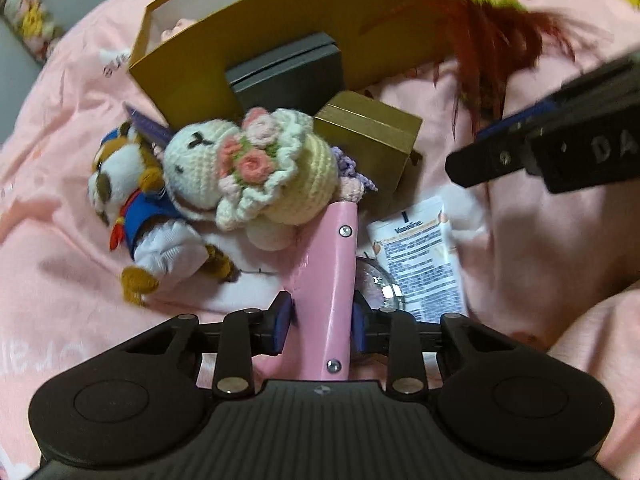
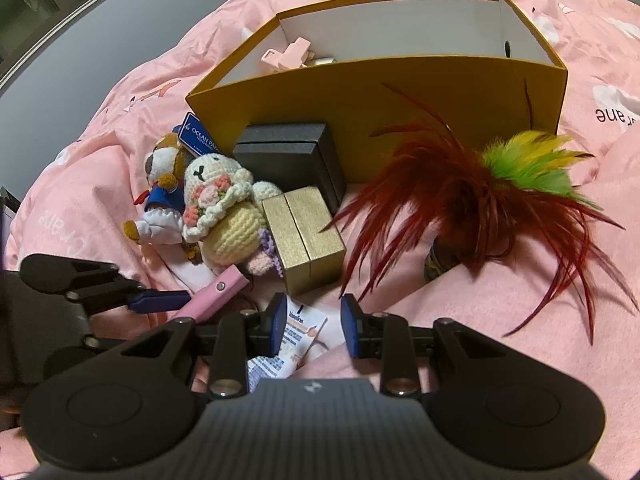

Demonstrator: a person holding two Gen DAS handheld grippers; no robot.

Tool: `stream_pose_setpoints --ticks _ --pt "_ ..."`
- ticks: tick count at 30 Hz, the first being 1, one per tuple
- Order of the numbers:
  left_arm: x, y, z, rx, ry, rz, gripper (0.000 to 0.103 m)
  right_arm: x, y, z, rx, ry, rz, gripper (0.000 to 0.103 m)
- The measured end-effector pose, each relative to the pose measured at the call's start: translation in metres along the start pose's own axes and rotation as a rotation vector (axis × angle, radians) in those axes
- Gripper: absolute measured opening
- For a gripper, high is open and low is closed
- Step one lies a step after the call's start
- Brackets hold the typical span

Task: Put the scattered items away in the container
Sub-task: 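Grasp the black gift box with the right gripper while the left holds the wallet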

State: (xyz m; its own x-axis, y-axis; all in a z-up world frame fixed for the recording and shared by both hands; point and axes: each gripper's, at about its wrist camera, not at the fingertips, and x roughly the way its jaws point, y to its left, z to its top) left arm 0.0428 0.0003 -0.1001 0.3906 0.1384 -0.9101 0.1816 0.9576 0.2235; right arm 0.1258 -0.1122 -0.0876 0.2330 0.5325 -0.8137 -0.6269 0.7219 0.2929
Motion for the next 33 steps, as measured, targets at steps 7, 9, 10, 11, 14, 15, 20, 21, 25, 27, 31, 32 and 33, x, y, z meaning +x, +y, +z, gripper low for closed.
stream_pose_setpoints --ticks 7,9,10,11,14,15,20,21,25,27,31,32,33 --pt "-0.012 0.007 -0.003 -0.032 -0.035 -0.013 0.026 0.0 0.0 -0.001 -0.002 -0.001 0.001 0.032" --pt "-0.018 0.018 -0.004 -0.085 -0.051 -0.063 0.025 -0.001 0.001 -0.001 -0.004 -0.003 0.001 0.032" --pt "-0.022 0.024 -0.005 -0.112 -0.059 -0.091 0.024 -0.001 0.001 -0.001 -0.006 -0.004 0.002 0.032" --pt "-0.025 0.029 -0.006 -0.138 -0.068 -0.123 0.024 -0.002 0.002 -0.001 -0.007 -0.006 0.003 0.032" --pt "-0.037 0.042 -0.007 -0.202 -0.107 -0.215 0.02 -0.004 0.003 -0.001 -0.012 -0.014 0.007 0.032" --pt "-0.042 0.045 -0.007 -0.215 -0.124 -0.236 0.02 -0.004 0.004 -0.001 -0.015 -0.017 0.01 0.032" --pt "-0.06 0.059 -0.004 -0.278 -0.191 -0.293 0.02 -0.011 0.01 0.002 -0.047 -0.047 0.022 0.028" --pt "-0.062 0.064 -0.005 -0.3 -0.198 -0.31 0.02 -0.013 0.011 0.004 -0.055 -0.055 0.023 0.027" --pt "-0.071 0.08 -0.001 -0.351 -0.249 -0.349 0.02 -0.021 0.018 0.01 -0.093 -0.084 0.036 0.025" --pt "-0.081 0.085 0.003 -0.354 -0.291 -0.346 0.02 -0.026 0.023 0.014 -0.12 -0.101 0.041 0.025" --pt "-0.089 0.098 0.013 -0.369 -0.341 -0.309 0.02 -0.03 0.032 0.029 -0.184 -0.12 0.054 0.025" --pt "-0.088 0.102 0.015 -0.378 -0.346 -0.296 0.02 -0.029 0.034 0.033 -0.202 -0.125 0.05 0.025" --pt "-0.086 0.105 0.017 -0.386 -0.347 -0.286 0.02 -0.029 0.036 0.037 -0.221 -0.132 0.043 0.025"
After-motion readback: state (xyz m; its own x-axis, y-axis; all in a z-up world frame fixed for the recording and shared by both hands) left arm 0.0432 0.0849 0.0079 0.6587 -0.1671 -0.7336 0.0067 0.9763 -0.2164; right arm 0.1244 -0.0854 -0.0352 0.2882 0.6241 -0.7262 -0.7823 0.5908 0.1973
